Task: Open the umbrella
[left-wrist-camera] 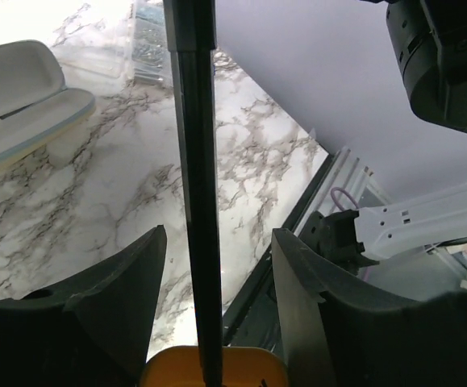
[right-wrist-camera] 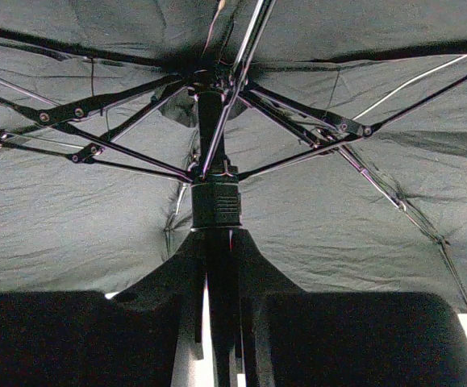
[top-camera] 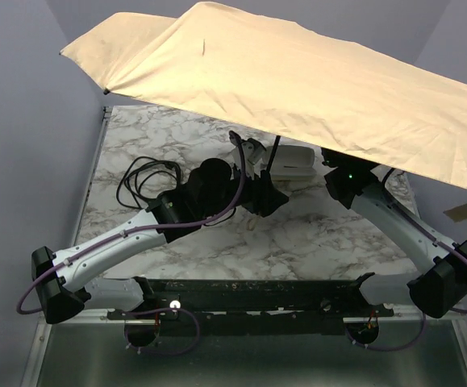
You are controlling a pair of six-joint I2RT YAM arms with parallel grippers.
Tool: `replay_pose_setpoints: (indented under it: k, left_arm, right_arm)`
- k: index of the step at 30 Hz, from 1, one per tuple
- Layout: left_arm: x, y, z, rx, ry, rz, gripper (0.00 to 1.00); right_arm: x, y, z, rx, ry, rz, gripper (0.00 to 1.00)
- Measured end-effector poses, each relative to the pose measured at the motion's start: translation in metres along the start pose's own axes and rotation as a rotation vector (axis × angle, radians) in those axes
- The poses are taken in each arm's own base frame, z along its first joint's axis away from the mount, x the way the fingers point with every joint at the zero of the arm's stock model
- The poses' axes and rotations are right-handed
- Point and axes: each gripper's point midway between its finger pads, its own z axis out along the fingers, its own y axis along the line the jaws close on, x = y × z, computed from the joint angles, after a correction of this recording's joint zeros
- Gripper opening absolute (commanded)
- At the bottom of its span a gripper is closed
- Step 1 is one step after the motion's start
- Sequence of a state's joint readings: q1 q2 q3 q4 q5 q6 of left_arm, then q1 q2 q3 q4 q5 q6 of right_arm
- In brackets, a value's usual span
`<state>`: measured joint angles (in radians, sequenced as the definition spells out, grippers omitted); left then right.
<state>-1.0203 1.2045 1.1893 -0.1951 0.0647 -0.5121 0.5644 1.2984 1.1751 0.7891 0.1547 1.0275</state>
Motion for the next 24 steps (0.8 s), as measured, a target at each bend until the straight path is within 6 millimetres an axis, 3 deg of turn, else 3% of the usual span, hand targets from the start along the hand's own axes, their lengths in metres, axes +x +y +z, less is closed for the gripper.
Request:
replay_pose_setpoints:
  k: [1, 4, 8, 10, 17, 24]
  left_arm:
    - [0.001, 0.0, 0.0, 0.005, -0.004, -0.006, 0.0]
    - [0.005, -0.001, -0.001, 0.03, -0.024, -0.024, 0.0]
    - [0.011, 0.002, -0.006, 0.044, -0.058, -0.055, 0.0]
    - [0.015, 0.007, -0.008, 0.024, -0.056, -0.069, 0.0]
    - [0.024, 0.026, -0.011, -0.07, -0.017, -0.093, 0.0]
    - [0.021, 0.043, -0.013, -0.137, -0.025, -0.118, 0.0]
  right_arm:
    - [0.002, 0.0, 0.0, -0.002, 0.006, -0.005, 0.01]
    - [0.006, 0.0, -0.001, -0.005, 0.024, -0.021, 0.03]
    - [0.021, -0.002, -0.001, -0.002, 0.084, -0.029, 0.56]
    - [0.031, 0.0, 0.001, -0.007, 0.137, -0.019, 0.64]
    - [0.062, -0.007, -0.004, 0.022, 0.322, -0.032, 0.64]
    - [0.088, -0.05, -0.029, 0.131, 0.45, -0.067, 0.49]
